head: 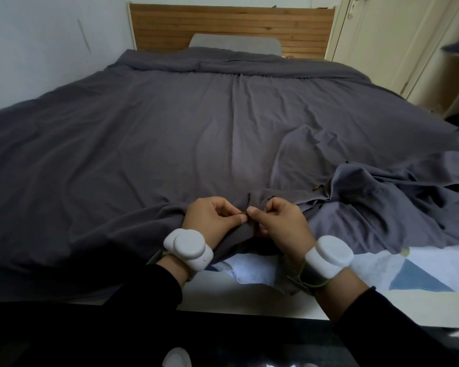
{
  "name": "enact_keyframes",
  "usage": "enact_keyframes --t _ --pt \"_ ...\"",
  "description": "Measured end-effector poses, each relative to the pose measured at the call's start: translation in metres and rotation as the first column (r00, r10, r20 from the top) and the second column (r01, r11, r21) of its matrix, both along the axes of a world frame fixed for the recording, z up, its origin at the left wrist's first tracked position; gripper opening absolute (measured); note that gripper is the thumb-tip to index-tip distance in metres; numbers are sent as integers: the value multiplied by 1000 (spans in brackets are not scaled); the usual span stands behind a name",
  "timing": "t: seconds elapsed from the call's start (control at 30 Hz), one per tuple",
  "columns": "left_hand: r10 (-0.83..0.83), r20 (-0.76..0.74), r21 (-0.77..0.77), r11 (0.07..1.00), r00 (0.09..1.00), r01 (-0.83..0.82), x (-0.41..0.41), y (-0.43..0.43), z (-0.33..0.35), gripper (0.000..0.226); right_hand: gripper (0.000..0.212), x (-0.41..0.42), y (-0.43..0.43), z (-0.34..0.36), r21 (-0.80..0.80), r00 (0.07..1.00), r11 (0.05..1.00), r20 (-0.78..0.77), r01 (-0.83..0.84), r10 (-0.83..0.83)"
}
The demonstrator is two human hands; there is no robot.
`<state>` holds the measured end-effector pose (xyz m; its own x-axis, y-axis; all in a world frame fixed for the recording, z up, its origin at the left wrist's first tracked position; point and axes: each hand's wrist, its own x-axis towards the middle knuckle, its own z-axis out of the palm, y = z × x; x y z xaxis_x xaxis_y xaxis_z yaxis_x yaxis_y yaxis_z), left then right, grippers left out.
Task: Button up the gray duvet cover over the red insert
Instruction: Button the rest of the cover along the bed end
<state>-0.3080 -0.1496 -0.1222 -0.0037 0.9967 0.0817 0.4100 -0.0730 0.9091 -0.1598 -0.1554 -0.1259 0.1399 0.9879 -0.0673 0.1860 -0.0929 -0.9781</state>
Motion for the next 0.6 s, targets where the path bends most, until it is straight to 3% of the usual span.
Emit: enact_keyframes --t 0.2,0.3,0.37,0.5,0.6 --pt "6 176 -171 985 984 24 0 1 7 8 31 4 -2 -4 16 996 998 62 -66 65" --pt "69 386 -305 951 920 57 -6 5 17 11 33 6 -6 -7 90 942 989 325 -118 82" --pt "64 434 -325 941 899 90 -12 8 24 12 32 6 -7 -7 115 918 988 392 -108 54" --pt "55 406 -178 984 912 20 -32 9 40 9 33 1 0 -1 46 994 996 78 -79 75" --pt "100 345 -67 994 933 -82 -60 10 56 7 29 3 2 -2 0 998 998 9 -65 65"
